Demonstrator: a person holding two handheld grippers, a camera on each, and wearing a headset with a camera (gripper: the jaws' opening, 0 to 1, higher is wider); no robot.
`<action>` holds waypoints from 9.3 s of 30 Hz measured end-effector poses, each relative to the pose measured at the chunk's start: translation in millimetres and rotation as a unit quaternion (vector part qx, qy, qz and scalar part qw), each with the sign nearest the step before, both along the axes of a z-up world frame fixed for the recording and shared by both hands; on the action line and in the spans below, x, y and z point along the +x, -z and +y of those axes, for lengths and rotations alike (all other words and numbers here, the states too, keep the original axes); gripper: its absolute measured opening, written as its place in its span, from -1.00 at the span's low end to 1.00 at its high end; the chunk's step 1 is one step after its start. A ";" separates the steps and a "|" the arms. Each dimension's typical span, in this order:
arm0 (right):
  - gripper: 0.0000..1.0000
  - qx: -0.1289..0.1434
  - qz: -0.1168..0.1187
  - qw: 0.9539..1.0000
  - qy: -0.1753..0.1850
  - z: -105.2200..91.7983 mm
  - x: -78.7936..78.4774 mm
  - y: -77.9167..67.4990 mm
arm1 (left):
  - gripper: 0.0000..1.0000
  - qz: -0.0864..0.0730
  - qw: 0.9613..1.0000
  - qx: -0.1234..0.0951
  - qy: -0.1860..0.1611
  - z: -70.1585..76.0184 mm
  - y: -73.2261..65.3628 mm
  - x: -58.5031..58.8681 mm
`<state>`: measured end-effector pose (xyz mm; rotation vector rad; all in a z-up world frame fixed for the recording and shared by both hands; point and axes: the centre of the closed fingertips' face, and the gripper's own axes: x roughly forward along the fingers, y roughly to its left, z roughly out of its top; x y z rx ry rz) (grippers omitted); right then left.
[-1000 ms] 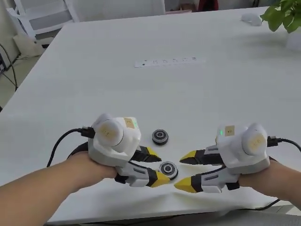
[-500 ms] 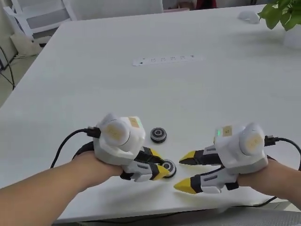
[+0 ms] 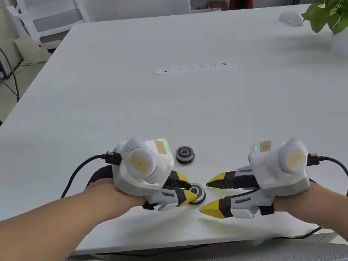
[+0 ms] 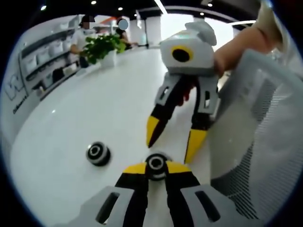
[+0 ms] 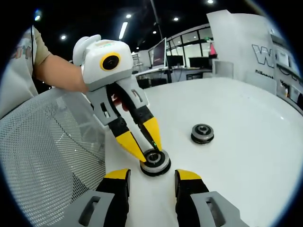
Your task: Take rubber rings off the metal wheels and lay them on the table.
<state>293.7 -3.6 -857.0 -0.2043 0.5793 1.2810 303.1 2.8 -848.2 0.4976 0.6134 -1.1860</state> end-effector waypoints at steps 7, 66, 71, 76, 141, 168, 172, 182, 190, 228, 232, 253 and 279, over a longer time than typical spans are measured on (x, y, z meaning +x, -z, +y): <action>-0.38 0.016 0.024 0.999 0.014 6.1 4.9 -0.5 | -0.72 -0.005 1.000 0.001 -0.003 -0.4 0.4 0.4; -1.00 0.075 0.123 0.983 0.112 -7.7 12.2 -5.9 | -0.75 -0.025 0.999 0.012 -0.022 -2.0 2.2 0.9; -1.00 0.080 0.131 0.982 0.111 -5.7 11.1 -8.2 | -0.76 -0.026 0.999 0.014 -0.026 -1.8 2.5 0.9; -1.00 0.080 0.129 0.983 0.104 -2.7 9.2 -9.4 | -0.76 -0.026 0.999 0.015 -0.029 -1.6 2.6 1.0; -1.00 0.115 0.125 0.982 0.087 2.3 9.2 -35.4 | -0.15 -0.013 0.999 -0.048 -0.019 19.4 -44.7 -11.5; -1.00 0.124 0.109 0.984 0.067 29.5 30.7 -64.0 | 0.44 -0.037 0.990 -0.087 -0.106 96.8 -85.3 -10.1; -1.00 0.122 0.111 0.985 0.059 38.4 31.8 -64.6 | 0.51 -0.039 0.988 -0.090 -0.119 104.5 -87.4 -10.8; -1.00 0.100 0.112 0.988 0.035 57.7 30.7 -54.7 | 0.58 -0.042 0.985 -0.092 -0.141 119.0 -87.8 -10.5; -1.00 0.080 0.116 0.989 0.032 64.1 31.9 -42.6 | 0.61 -0.040 0.984 -0.090 -0.147 124.2 -85.6 -12.1; -0.58 0.022 0.089 0.994 0.056 54.3 39.3 -13.4 | 0.61 -0.029 0.984 -0.084 -0.152 127.7 -80.4 -13.7; -0.51 0.025 0.085 0.995 0.054 53.6 39.1 -16.5 | 0.61 -0.030 0.984 -0.084 -0.151 127.3 -81.3 -12.8; -0.30 0.056 0.061 0.995 0.052 36.5 34.9 -42.7 | 0.60 -0.032 0.987 -0.080 -0.134 113.0 -82.7 -7.0; -0.13 0.051 0.035 0.996 0.062 -1.0 25.7 -38.6 | 0.55 -0.016 0.994 -0.061 -0.090 73.5 -62.2 7.5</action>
